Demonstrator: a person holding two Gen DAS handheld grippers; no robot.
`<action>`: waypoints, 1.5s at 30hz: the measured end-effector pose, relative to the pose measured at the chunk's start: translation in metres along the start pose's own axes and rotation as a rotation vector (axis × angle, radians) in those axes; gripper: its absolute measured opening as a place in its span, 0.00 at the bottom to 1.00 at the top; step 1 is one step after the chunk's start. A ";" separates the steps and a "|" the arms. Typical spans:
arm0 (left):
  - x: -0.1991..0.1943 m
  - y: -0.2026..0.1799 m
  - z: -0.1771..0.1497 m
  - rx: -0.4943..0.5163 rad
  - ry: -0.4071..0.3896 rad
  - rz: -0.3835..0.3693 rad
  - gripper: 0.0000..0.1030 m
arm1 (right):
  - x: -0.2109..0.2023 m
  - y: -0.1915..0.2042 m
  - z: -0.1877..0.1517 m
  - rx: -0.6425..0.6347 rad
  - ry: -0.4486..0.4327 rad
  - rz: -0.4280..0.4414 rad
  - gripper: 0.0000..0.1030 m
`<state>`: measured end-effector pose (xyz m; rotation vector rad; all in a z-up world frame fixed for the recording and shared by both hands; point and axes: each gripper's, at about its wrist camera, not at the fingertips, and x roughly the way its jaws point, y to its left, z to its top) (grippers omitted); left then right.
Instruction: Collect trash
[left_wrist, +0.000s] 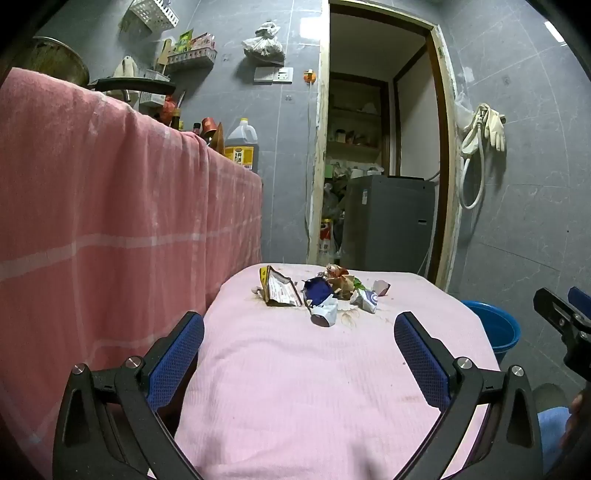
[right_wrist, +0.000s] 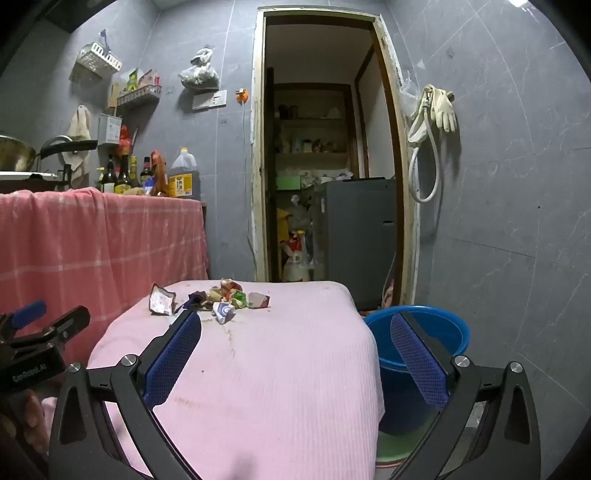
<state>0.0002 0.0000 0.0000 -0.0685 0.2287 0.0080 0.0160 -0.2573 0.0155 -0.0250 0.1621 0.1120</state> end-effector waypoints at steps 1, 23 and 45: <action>0.000 0.000 0.000 0.000 -0.001 0.000 0.98 | 0.000 0.000 0.000 -0.001 0.000 -0.001 1.00; 0.002 -0.002 -0.003 0.003 0.005 -0.003 0.98 | -0.002 -0.004 0.000 0.002 0.000 -0.003 1.00; 0.007 -0.003 -0.006 0.003 0.010 -0.003 0.98 | -0.003 -0.005 0.000 0.005 -0.002 -0.003 1.00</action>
